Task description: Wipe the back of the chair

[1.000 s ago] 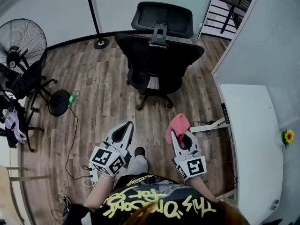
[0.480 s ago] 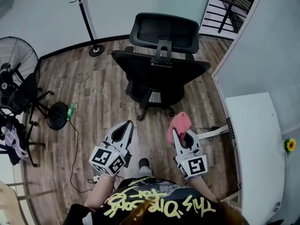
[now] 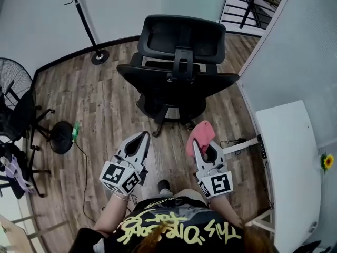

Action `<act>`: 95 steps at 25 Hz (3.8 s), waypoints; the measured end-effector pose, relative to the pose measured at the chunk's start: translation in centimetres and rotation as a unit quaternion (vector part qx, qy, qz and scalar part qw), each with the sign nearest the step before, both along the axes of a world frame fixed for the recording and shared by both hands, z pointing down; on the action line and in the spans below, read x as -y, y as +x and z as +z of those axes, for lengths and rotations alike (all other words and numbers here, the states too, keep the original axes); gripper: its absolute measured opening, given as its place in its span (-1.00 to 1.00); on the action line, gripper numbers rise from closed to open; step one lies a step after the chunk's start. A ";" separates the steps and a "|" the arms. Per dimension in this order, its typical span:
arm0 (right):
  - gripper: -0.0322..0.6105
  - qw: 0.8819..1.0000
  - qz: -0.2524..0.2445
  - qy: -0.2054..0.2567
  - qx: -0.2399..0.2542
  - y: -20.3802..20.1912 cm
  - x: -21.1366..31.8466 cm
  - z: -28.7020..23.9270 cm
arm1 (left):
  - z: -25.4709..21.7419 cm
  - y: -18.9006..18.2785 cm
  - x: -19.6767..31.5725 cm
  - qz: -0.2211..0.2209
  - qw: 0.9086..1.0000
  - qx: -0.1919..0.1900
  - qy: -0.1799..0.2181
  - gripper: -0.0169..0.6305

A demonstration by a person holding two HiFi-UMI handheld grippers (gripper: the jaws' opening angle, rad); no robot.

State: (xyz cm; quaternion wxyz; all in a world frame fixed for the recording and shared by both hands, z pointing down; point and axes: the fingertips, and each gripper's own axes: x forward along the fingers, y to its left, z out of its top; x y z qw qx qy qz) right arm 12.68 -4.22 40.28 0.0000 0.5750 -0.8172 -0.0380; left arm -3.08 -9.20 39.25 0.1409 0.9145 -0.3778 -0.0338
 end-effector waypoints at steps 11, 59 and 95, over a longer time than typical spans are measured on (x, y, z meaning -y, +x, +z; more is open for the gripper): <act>-0.71 1.000 -0.031 0.005 -0.003 0.4 2.3 -0.4 | -0.6 1.7 1.9 -0.011 1.000 -0.004 0.004 -0.97; -0.71 0.985 0.104 -0.012 -0.139 15.1 29.1 -15.4 | 0.7 -2.9 10.4 -0.058 0.998 0.040 0.005 -0.97; -0.71 0.957 0.138 0.070 -0.245 0.7 28.3 -20.1 | 2.5 -7.9 17.1 0.022 1.000 0.019 -0.009 -0.97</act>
